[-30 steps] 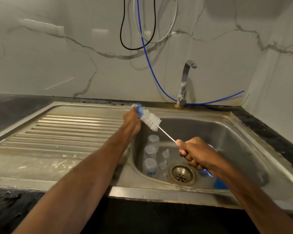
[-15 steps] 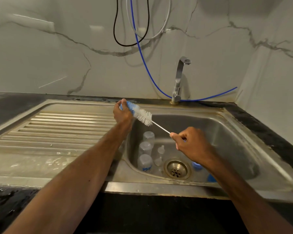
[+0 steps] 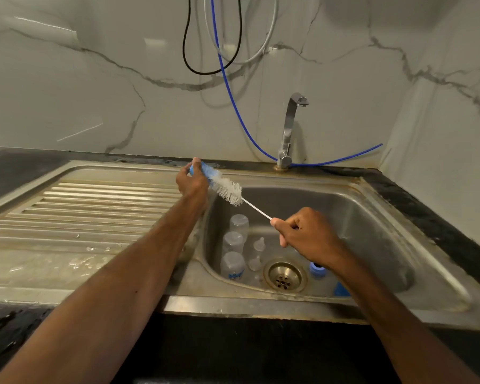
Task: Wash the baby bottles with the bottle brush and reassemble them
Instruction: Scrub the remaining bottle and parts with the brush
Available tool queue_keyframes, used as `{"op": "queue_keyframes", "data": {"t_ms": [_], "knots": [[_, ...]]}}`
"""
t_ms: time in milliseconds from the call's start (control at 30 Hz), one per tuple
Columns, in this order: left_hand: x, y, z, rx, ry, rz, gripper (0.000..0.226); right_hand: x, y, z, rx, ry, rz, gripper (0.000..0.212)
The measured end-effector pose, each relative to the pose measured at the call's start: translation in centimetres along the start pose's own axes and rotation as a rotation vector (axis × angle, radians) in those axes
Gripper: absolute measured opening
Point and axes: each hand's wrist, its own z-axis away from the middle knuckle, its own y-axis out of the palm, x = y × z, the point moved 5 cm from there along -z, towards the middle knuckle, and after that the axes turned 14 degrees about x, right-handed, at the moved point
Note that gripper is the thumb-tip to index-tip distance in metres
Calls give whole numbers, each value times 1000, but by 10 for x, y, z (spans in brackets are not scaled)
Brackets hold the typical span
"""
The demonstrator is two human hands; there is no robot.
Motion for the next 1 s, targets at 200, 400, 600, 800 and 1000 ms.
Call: {"op": "queue_keyframes", "data": {"t_ms": [200,400,600,800,1000], "knots": [[-8,-12,-8,24,64,-22,34,-15,-10,11,129,116,-253,54],[-10,-6,-2,36,43,-37,47,-29,-32,15,-71,234,-127,54],[-9,52,37,497,-111,207,38,-27,-35,13,-190,223,-276,54],[-6,81,67,716,-290,331,37,-22,-22,12,-38,263,-586,51],[-8,77,70,723,-327,461,42,-17,-16,11,0,265,-539,50]]}}
